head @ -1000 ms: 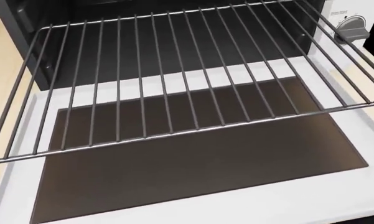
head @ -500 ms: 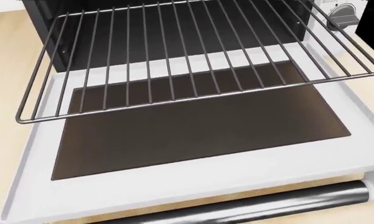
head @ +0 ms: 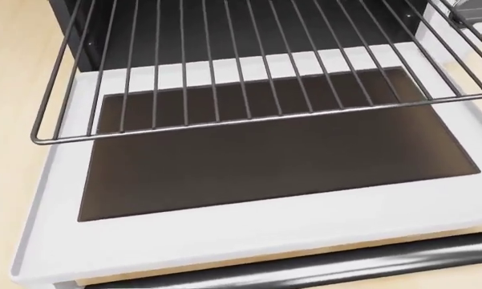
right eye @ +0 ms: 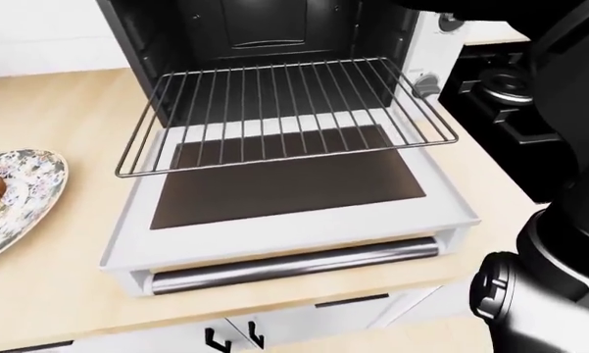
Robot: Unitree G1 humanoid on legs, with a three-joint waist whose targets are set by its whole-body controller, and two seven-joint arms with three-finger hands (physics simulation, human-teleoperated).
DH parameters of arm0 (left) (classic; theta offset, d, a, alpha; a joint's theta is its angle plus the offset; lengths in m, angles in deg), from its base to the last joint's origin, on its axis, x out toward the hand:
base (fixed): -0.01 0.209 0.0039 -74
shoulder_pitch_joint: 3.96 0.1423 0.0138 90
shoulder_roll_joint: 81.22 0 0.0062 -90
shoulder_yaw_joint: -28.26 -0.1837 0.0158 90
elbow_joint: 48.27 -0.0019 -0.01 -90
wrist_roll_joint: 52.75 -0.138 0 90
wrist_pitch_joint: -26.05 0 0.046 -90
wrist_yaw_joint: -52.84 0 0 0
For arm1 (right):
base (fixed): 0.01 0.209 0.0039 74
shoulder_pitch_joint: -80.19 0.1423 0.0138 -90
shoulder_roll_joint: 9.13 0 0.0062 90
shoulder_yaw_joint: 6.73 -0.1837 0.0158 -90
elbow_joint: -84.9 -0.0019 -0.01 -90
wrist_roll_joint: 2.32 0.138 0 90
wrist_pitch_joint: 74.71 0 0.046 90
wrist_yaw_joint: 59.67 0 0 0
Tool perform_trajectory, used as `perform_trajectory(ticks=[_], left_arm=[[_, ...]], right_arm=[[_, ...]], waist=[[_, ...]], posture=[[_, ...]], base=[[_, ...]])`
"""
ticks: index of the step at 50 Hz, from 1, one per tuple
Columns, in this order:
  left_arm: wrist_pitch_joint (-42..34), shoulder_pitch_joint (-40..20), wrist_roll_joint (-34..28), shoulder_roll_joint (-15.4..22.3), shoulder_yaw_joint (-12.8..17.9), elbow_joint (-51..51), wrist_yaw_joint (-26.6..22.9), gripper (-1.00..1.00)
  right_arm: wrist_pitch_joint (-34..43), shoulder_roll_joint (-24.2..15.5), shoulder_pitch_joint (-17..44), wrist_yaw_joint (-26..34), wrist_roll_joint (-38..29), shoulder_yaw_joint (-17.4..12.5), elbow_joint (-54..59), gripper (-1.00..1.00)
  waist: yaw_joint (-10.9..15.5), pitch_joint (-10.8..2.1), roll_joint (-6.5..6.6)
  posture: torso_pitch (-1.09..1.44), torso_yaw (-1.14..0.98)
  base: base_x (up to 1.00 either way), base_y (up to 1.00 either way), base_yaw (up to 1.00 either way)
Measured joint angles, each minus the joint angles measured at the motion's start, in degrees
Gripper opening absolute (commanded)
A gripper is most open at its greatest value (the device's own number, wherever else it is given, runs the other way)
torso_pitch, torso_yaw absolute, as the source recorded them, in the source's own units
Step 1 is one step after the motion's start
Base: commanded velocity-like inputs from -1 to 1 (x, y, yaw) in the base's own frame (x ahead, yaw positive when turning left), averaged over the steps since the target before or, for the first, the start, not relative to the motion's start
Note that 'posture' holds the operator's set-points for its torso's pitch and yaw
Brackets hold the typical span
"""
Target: Place the scone on the rack of the toaster oven.
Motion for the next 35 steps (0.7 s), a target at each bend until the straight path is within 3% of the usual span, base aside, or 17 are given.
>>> perform_trajectory(ticks=[8, 15, 20, 27, 30, 35], left_arm=[[-1.6, 0.5, 0.2, 0.5, 0.9, 5.2, -0.1, 1.00], [-5.8, -3.6, -4.7, -4.8, 0.2, 9.4, -4.0, 1.00], [-11.7, -9.3, -11.6, -14.0, -0.6, 16.2, -8.7, 1.00], [-14.2, -14.0, -32.1, -33.5, 1.9, 25.0, -22.4, 1.00], [-13.0, -16.9, -38.1, -37.7, 1.2, 24.3, -26.9, 1.00], [-11.0, -19.3, -43.6, -40.6, 2.5, 24.3, -31.5, 1.00]], right_arm=[[-0.1, 0.0, 0.2, 0.2, 0.2, 0.2, 0.2, 1.00], [-0.1, -0.3, -0.1, -0.1, 0.0, -0.2, 0.7, 1.00], [-0.2, -0.3, -0.1, -0.1, 0.0, -0.2, 0.7, 1.00], [-0.3, -0.6, -0.2, -0.4, 0.3, -0.6, 0.5, 1.00], [-0.3, -0.5, -0.2, -0.6, 0.4, -0.4, 0.3, 1.00], [-0.3, -0.4, -0.1, -0.4, 0.7, 0.0, 0.2, 1.00]], waist=[[0.7, -0.26, -0.07], [1.1, -0.16, 0.32], [1.3, -0.10, 0.43], [1.0, 0.39, -0.27], [0.8, 0.60, -0.93], [0.5, 0.55, -1.42]], posture=[[0.00, 0.00], [0.00, 0.00], [0.00, 0.00], [0.00, 0.00], [0.00, 0.00], [0.00, 0.00]], base=[[0.00, 0.00, 0.00], [0.00, 0.00, 0.00], [0.00, 0.00, 0.00], [0.00, 0.00, 0.00], [0.00, 0.00, 0.00], [0.00, 0.00, 0.00]])
